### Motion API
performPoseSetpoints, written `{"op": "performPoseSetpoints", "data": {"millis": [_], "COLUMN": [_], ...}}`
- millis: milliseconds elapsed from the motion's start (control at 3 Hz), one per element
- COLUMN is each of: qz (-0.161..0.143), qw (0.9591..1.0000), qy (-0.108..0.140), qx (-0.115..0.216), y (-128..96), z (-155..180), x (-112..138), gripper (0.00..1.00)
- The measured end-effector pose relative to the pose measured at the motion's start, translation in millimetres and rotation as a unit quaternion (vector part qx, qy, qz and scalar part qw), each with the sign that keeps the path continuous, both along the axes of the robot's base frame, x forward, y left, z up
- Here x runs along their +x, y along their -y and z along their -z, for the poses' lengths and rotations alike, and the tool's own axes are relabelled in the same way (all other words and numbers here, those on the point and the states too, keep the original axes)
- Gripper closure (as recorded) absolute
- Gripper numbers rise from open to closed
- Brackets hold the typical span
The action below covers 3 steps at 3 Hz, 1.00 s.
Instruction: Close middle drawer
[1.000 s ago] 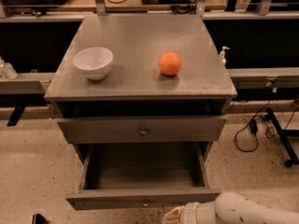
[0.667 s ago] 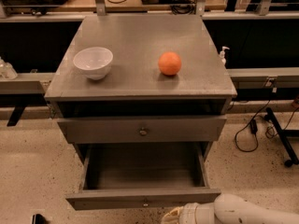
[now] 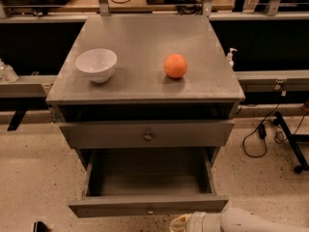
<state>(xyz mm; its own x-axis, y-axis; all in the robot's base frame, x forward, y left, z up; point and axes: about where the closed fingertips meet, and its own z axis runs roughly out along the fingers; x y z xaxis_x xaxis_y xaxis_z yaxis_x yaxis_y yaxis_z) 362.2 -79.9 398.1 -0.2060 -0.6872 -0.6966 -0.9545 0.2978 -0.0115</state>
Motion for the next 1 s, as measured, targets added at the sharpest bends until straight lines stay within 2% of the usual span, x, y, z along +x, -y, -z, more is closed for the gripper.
{"op": "performPoseSetpoints", "data": {"millis": [667,1000], "qz": [0.01,0.001], "qw": [0.998,0.9962], "qy": [0.061,0.087], "qx": [-0.01,-0.01], "y": [11,0], "z": [26,26], "x": [26,43], "gripper": [1.0,1.0]}}
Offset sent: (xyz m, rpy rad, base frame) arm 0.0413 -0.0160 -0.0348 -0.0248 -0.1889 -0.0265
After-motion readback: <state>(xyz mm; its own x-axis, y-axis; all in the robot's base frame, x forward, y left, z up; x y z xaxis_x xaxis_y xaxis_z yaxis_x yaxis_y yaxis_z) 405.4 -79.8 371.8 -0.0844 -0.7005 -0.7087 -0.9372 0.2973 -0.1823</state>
